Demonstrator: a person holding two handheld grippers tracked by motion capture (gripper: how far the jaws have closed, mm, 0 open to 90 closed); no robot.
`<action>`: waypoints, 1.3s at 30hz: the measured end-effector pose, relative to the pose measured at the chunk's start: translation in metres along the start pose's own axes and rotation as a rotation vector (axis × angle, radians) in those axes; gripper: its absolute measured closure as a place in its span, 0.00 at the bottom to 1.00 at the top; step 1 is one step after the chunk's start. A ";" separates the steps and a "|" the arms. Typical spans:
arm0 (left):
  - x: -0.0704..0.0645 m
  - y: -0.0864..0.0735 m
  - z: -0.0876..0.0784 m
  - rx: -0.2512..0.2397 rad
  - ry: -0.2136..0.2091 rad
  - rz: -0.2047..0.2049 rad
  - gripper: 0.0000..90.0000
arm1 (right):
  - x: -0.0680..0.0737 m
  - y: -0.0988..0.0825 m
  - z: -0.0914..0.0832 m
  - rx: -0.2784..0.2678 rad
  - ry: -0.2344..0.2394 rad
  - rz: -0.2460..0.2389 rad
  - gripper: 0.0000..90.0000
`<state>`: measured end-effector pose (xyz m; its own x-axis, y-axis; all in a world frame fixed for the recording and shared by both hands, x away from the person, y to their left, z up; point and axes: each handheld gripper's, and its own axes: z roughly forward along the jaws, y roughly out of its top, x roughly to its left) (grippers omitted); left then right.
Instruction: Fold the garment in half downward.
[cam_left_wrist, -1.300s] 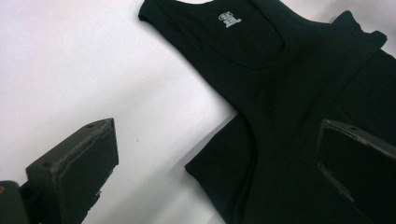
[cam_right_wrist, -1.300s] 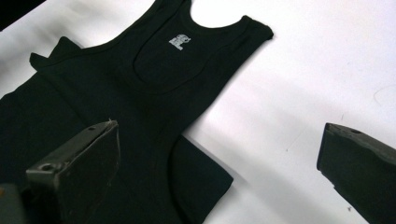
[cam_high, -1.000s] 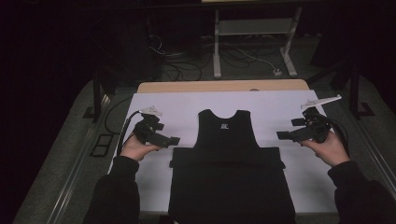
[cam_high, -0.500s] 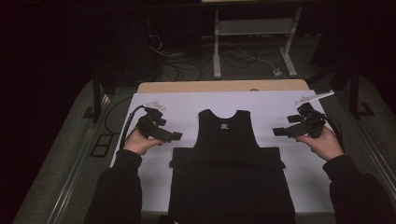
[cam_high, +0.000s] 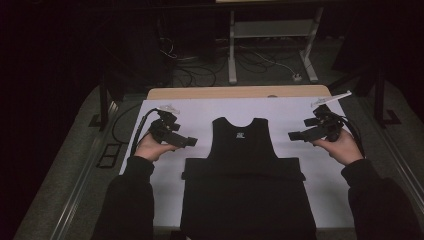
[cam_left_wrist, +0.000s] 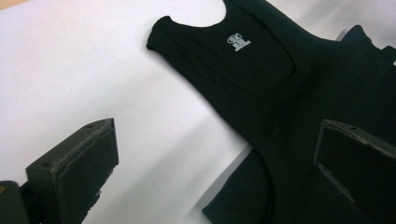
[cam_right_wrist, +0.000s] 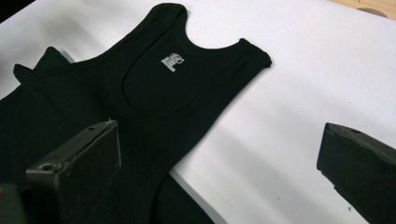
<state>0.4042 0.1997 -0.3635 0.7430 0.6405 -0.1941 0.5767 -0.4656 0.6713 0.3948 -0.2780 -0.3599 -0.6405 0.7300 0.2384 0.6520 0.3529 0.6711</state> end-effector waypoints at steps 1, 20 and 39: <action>0.001 0.001 0.001 0.000 -0.001 -0.001 0.00 | 0.000 0.001 0.001 0.003 -0.001 -0.002 0.00; 0.009 0.011 0.019 0.014 -0.005 -0.009 0.00 | -0.010 0.016 0.019 0.016 -0.004 0.002 0.00; 0.015 0.010 0.041 0.014 -0.011 -0.039 0.00 | -0.016 0.017 0.047 0.046 0.006 0.018 0.00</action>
<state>0.4351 0.1798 -0.3890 0.7232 0.6520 -0.2277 0.6103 -0.4490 0.6526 0.4353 -0.2561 -0.3858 -0.6310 0.7329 0.2544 0.6812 0.3665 0.6337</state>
